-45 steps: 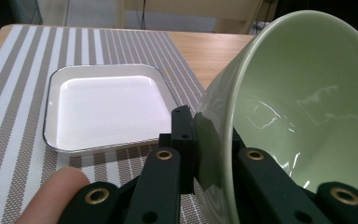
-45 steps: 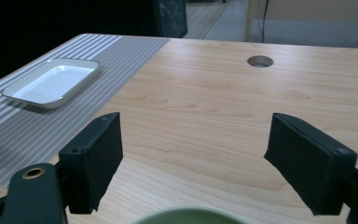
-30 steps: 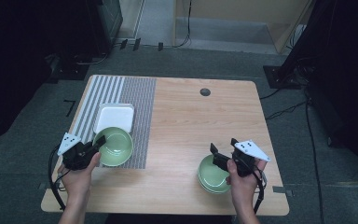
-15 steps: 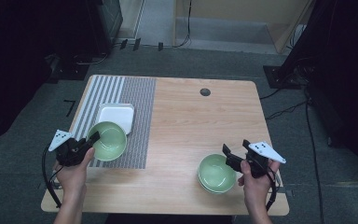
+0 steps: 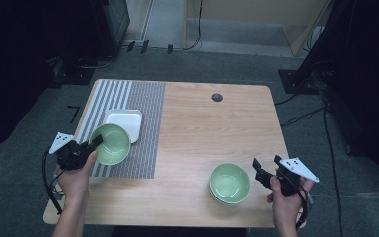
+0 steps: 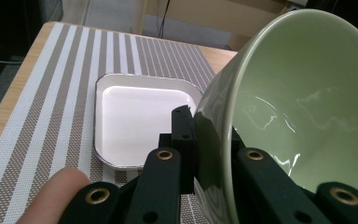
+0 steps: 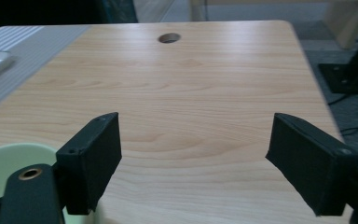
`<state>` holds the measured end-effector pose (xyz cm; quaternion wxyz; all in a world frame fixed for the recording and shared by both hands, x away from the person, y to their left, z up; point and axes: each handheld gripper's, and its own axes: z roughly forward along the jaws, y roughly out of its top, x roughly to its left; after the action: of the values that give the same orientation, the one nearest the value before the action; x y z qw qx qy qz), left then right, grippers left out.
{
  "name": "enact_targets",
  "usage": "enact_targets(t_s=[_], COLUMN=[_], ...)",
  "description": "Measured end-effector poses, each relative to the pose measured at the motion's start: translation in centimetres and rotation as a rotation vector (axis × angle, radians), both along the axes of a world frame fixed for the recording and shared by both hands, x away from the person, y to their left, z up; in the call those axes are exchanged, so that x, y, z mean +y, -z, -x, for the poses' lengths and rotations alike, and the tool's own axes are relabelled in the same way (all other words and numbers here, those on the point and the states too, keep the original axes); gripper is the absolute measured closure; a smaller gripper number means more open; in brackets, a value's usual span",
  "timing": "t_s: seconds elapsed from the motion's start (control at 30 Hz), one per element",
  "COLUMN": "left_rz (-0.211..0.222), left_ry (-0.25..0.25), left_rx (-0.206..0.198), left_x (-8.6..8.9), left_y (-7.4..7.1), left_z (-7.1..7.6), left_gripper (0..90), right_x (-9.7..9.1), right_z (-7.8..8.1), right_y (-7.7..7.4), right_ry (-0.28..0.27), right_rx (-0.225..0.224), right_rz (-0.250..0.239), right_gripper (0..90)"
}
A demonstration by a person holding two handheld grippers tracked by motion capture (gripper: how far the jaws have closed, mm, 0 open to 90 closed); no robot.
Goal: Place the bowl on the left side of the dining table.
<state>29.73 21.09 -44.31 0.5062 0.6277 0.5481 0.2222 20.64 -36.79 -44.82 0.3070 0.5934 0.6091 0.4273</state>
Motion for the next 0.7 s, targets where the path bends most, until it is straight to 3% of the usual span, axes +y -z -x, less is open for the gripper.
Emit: enact_targets(t_s=[0.27,0.7], left_rz=[-0.022,-0.016], left_ry=[-0.010,-0.007], left_rx=[-0.003,0.010], left_x=[-0.5,-1.3], left_y=[-0.1,-0.1], left_z=[-0.9,-2.8], left_gripper=[83.7,83.8], right_x=[-2.3,-3.7], right_z=[0.6,0.2], right_y=[1.2,4.6], right_ry=[0.058,0.061], right_rx=[0.014,0.146], right_rz=[0.014,0.036], right_gripper=[16.0,14.0])
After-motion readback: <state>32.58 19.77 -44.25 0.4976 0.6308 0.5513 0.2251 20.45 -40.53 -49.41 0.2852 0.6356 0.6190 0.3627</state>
